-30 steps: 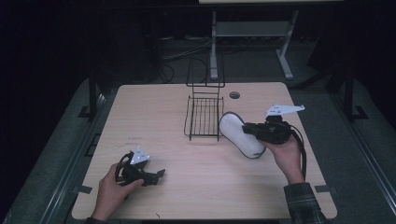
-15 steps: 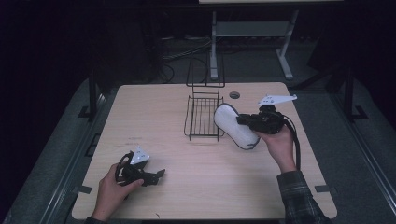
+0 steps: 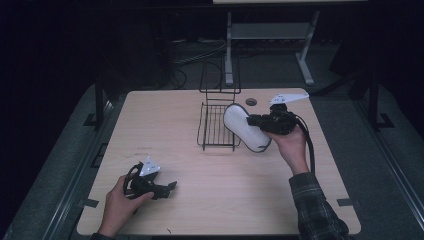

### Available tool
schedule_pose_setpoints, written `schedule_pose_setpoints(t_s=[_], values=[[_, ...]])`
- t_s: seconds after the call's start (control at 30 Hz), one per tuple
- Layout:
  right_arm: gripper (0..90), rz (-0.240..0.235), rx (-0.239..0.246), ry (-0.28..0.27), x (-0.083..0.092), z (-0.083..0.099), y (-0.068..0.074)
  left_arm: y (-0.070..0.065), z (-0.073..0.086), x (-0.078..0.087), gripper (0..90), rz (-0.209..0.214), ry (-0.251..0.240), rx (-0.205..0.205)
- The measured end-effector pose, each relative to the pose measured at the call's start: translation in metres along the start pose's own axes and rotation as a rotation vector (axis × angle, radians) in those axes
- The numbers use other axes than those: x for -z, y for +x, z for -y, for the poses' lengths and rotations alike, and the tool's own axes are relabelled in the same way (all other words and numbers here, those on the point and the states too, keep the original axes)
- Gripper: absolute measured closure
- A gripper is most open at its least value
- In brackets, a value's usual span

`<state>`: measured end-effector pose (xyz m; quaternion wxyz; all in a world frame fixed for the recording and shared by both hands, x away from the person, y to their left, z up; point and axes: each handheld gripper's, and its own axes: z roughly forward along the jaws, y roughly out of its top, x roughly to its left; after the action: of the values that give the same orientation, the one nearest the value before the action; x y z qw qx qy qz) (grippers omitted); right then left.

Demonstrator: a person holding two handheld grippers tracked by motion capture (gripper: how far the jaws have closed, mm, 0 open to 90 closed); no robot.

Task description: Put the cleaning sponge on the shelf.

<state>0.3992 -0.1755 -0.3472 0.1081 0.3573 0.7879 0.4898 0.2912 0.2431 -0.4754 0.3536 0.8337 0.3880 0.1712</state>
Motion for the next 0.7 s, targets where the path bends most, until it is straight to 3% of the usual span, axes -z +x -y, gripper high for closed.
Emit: schedule_pose_setpoints(t_s=[0.7], values=[[80.1, 0.005, -0.009, 0.021, -0.04, -0.022, -0.005, 0.0, 0.0, 0.0, 12.6, 0.003, 0.0, -0.001]])
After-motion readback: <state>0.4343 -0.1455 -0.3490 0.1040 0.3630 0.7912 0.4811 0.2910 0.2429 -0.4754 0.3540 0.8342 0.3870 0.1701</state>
